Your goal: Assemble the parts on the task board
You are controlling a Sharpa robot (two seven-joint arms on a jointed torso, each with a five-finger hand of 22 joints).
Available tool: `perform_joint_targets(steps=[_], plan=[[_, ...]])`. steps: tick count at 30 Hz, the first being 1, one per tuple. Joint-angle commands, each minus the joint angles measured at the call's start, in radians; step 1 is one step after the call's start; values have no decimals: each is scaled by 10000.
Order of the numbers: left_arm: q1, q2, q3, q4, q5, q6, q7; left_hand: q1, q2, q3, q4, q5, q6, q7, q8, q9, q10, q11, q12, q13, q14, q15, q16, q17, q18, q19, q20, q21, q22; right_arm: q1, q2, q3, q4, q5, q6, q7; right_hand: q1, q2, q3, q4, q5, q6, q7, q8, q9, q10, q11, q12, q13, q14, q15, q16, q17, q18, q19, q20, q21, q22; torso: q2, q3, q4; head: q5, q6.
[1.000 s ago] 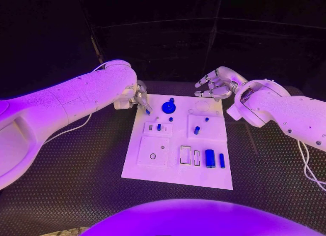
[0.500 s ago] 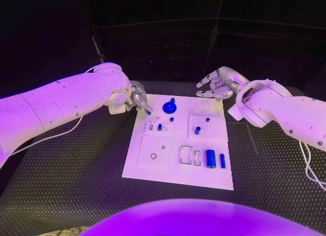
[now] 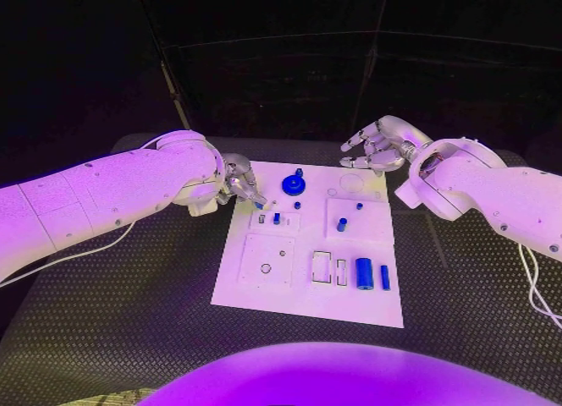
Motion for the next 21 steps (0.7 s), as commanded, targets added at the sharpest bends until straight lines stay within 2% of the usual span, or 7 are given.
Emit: perform_joint_targets(steps=[1, 4, 8, 21], plan=[[-97, -60, 4, 210, -572, -606, 147, -98, 23, 1077, -999, 47, -85, -3, 71, 1086, 60, 18, 47, 18, 1055, -92, 31, 2634, 137, 44, 0, 9, 16, 12, 1, 4, 9, -8, 67, 81, 56, 7, 13, 19, 7, 17, -12, 21, -5, -39, 20, -12, -8, 503, -39, -53, 106, 142, -62, 8, -60, -10, 7, 1, -5, 20, 1], [-212, -101, 3, 372, -812, -694, 157, -118, -4, 1137, -1011, 47, -92, -7, 97, 1102, 68, 14, 54, 22, 1055, -94, 31, 2634, 136, 49, -2, 12, 23, 9, -1, 2, 6, -8, 72, 82, 56, 7, 13, 19, 7, 17, -12, 21, -5, -39, 20, -12, -8, 503, -39, -53, 106, 142, -62, 8, -60, -10, 10, 5, -12, 40, 1], [-293, -120, 3, 492, -978, -656, 152, -144, -40, 1211, -1026, 47, -97, -12, 132, 1122, 84, 9, 69, 33, 1055, -98, 31, 2634, 135, 54, -5, 13, 30, 6, -2, 1, 7, -8, 79, 80, 56, 7, 13, 19, 7, 17, -12, 21, -5, -39, 20, -12, -8, 503, -39, -53, 106, 142, -62, 8, -60, -10, 17, 11, -21, 50, 1], [-402, -97, -3, 505, -1479, -8, 53, -173, -85, 1309, -1051, 47, -114, -16, 170, 1144, 80, 5, 50, 2, 1055, -102, 31, 2634, 139, 46, -9, -6, 18, 5, -13, -1, 12, -8, 88, 73, 56, 7, 13, 19, 7, 17, -12, 21, -5, -39, 20, -12, -8, 503, -39, -53, 106, 142, -62, 8, -60, -10, 16, 4, -21, 51, 1]])
